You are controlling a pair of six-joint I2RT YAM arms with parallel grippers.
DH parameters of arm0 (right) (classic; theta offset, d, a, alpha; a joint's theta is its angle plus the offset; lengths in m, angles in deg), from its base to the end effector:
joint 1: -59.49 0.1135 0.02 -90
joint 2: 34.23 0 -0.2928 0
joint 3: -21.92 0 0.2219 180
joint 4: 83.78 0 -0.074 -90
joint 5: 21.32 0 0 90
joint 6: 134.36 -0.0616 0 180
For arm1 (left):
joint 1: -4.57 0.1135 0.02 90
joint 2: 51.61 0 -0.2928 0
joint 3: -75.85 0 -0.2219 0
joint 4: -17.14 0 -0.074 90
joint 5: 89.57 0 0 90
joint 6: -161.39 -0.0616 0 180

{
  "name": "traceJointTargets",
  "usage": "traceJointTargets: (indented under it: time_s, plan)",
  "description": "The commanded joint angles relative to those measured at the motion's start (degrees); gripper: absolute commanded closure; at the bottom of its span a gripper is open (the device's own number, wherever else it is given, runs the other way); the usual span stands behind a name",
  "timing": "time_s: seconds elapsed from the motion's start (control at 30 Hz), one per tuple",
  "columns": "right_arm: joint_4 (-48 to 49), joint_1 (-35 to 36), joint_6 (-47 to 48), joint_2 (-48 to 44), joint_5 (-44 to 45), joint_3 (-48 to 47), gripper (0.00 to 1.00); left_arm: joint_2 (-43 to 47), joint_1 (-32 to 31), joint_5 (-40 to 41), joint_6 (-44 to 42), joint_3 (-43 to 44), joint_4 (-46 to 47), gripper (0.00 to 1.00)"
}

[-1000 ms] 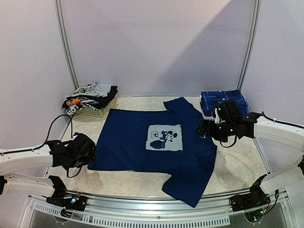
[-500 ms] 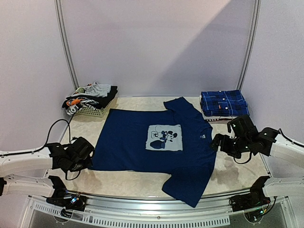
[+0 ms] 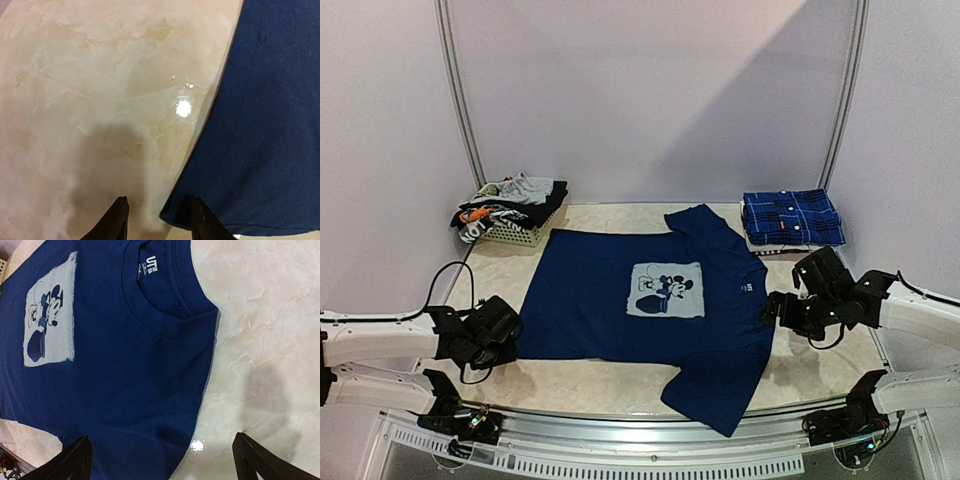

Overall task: Fold and stack the mixed laundry pile
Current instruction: Fold the 1/3-folded T-shirt at the center of the board.

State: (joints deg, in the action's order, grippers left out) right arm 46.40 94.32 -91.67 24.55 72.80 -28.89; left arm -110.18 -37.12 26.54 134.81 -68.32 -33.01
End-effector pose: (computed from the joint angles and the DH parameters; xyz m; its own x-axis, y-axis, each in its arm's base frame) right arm 0.1340 0.0879 0.2185 -0.8665 0.2902 -0.4061 0.1456 0.9252 0.3506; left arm 0.1002 -0.0529 0.1540 -0.7670 -0.3923 -0.5078 -0.4143 0.9070 -0.0749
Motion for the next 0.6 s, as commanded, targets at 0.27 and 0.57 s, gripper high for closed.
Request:
traceJointTargets:
  time_s: [0.27, 0.57]
  plan:
    - [0.4, 0.3, 1.6, 3.0, -3.4, 0.2, 0.01, -0.8, 0.5, -1.0, 1.0, -3.4, 8.3, 0.95]
    - [-1.1, 1.0, 1.2, 3.1, -11.9, 3.3, 0.01, 2.2, 0.1, -0.3, -0.8, -3.2, 9.2, 1.0]
